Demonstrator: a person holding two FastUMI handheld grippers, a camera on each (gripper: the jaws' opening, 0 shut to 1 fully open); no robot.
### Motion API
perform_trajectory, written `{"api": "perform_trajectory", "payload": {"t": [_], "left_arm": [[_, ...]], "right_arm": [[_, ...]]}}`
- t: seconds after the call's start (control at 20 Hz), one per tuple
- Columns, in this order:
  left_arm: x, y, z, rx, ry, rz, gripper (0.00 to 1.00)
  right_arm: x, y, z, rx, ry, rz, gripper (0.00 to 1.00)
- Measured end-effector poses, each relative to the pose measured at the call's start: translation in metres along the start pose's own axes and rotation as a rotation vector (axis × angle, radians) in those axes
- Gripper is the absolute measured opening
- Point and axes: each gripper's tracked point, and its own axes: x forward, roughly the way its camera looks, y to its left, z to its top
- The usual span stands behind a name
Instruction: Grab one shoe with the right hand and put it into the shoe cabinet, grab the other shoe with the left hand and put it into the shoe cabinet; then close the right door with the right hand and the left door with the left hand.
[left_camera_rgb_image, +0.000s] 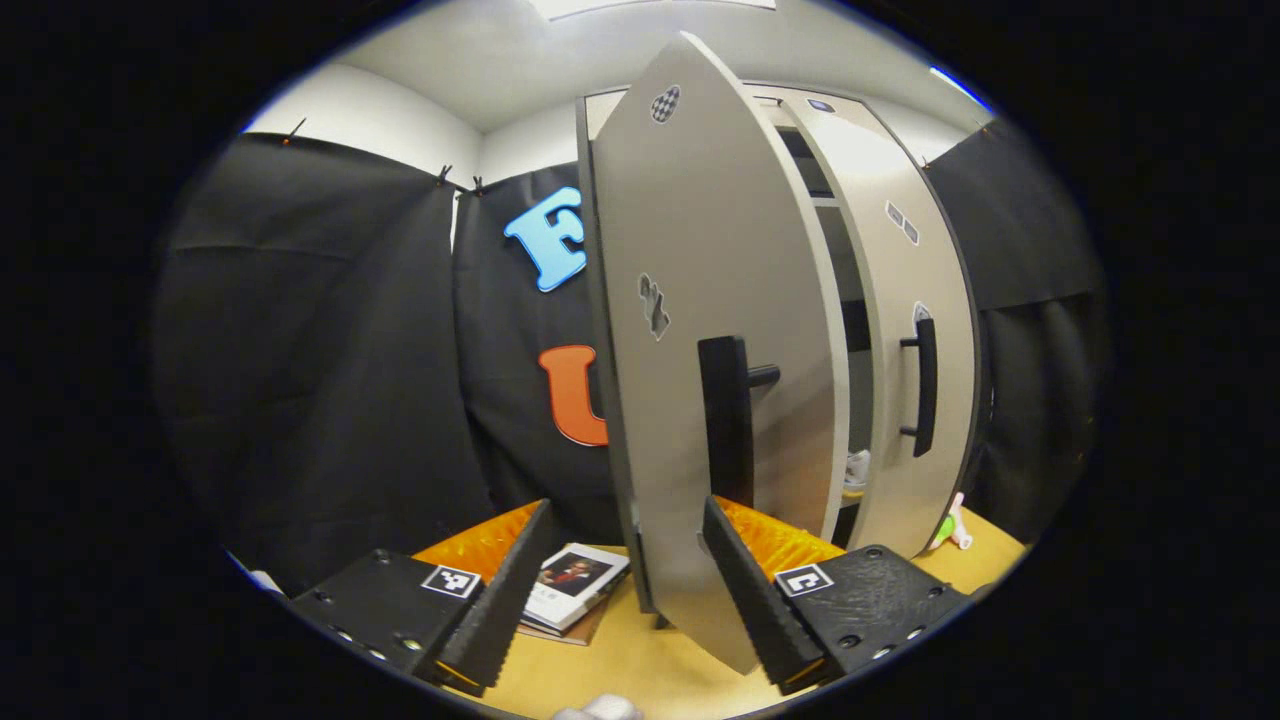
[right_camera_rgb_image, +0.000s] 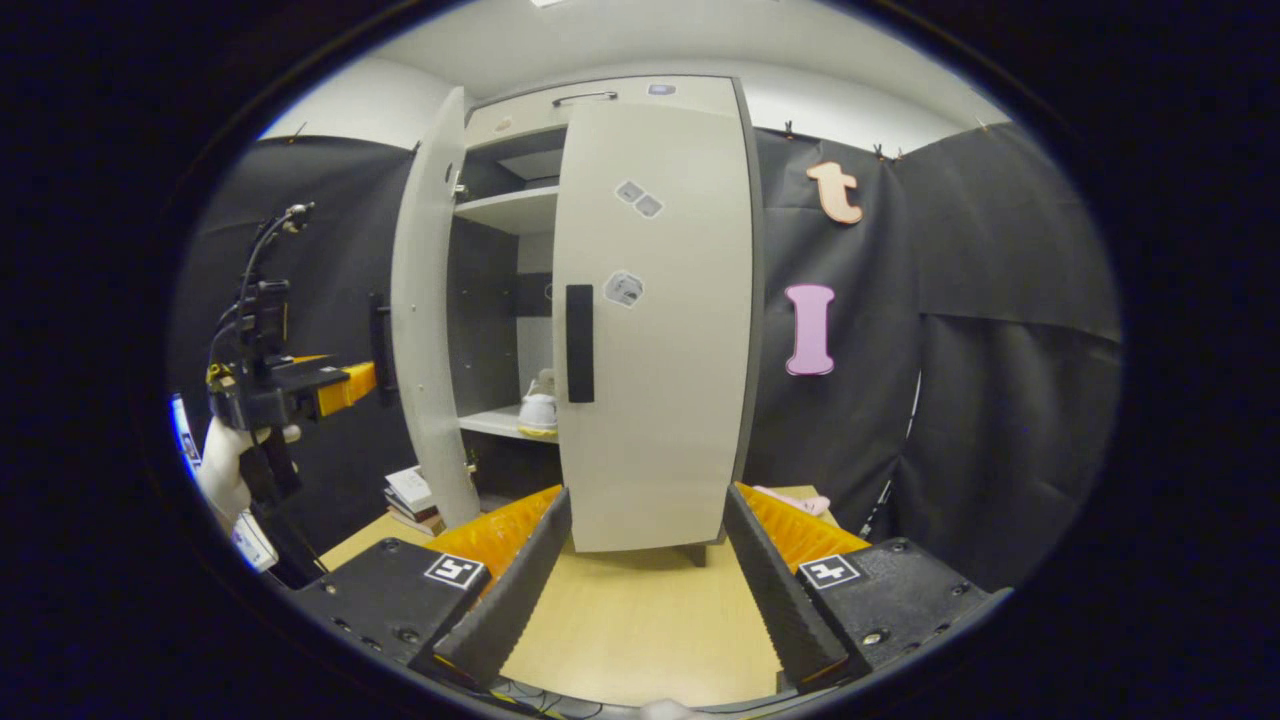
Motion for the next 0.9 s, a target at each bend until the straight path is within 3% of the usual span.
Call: {"api": "perform_trajectory", "payload": {"t": [0.1,0.4,0.5,0.55,0.9], "left_arm": [[0.0,-0.014,-0.002,-0.023,0.016,0.006,0.96],[-0.016,-0.047,-0.006,0.031,0.027,-0.005,0.96],[-0.024,-0.054,-0.011,0.025,0.042,-0.015,1.0],[-0.028,-0.057,-0.011,0.026,0.045,-0.023,0.96],[-0.072,-0.062,0.008,0.051,0.005,-0.085,0.96]], "right_arm": [[0.007,-0.013,0.008,0.002,-0.013,0.003,0.99],[0.019,-0.024,0.023,-0.001,-0.036,0.04,0.99],[0.02,-0.02,0.023,0.0,-0.036,0.052,0.99],[0.02,-0.018,0.022,-0.004,-0.03,0.053,0.99],[0.008,0.006,0.039,0.005,-0.062,0.046,0.99]]}}
